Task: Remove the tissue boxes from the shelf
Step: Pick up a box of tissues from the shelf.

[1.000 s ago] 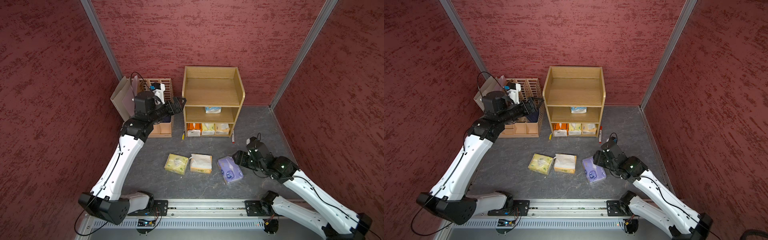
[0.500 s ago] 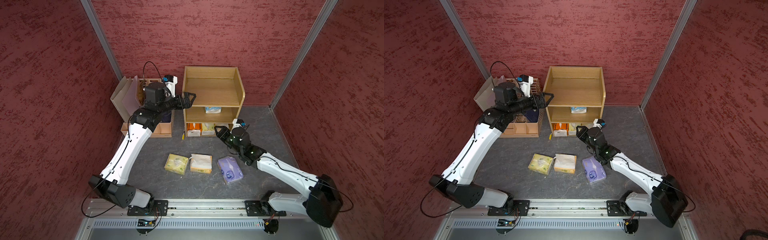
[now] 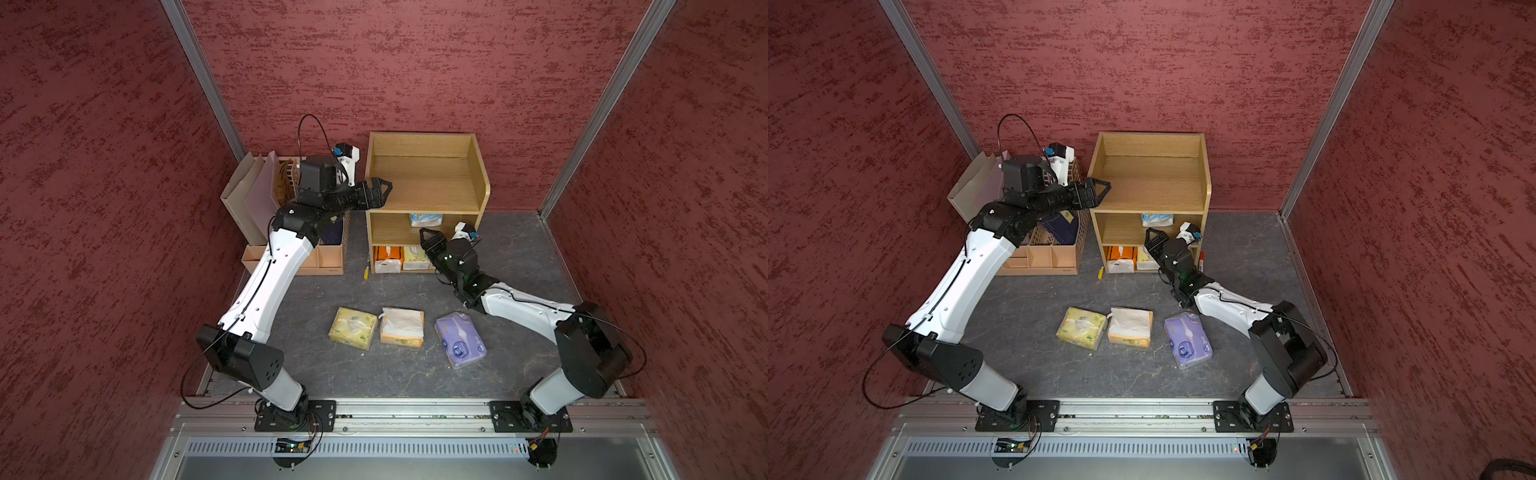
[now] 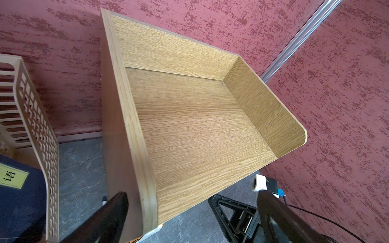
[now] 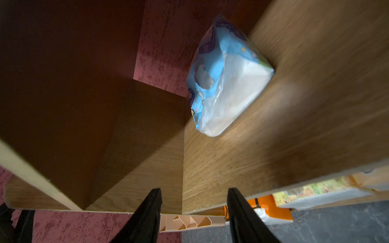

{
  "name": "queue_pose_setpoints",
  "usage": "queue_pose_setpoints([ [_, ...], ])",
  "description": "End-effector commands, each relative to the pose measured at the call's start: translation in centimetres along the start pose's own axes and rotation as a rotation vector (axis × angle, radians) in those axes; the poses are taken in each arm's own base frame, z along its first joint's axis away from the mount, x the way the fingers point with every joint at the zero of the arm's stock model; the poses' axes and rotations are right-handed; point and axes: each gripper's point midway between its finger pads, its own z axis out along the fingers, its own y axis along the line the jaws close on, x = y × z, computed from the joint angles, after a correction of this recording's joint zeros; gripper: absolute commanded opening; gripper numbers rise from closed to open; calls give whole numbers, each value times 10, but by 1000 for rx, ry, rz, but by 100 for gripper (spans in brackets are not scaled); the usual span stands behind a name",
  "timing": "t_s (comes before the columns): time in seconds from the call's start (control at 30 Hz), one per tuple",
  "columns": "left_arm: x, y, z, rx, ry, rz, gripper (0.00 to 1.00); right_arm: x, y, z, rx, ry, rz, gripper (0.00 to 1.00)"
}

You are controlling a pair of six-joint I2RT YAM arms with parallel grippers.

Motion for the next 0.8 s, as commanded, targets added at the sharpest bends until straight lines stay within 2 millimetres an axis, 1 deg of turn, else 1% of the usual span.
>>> queue_pose_setpoints([
  [0.0, -7, -12, 0, 59, -9, 13, 100, -23, 30, 5, -90, -91, 37, 51],
  [0.07, -6, -15, 2, 77, -5, 8, 100, -24, 26, 8, -77, -103, 39, 52],
  [0.27, -3, -26, 2, 113, -2, 10, 100, -27, 10, 13, -24, -143, 42, 58],
  [0.53, 2, -35, -1, 137, 0, 8, 100, -26, 11, 33, -12, -163, 29, 61],
  [0.7, 3, -38, -3, 147, 2, 4, 100, -31, 1, 37, 54, -196, 19, 62],
  [0.77, 3, -40, -5, 157, 3, 2, 100, -33, -4, 36, 98, -206, 12, 67],
])
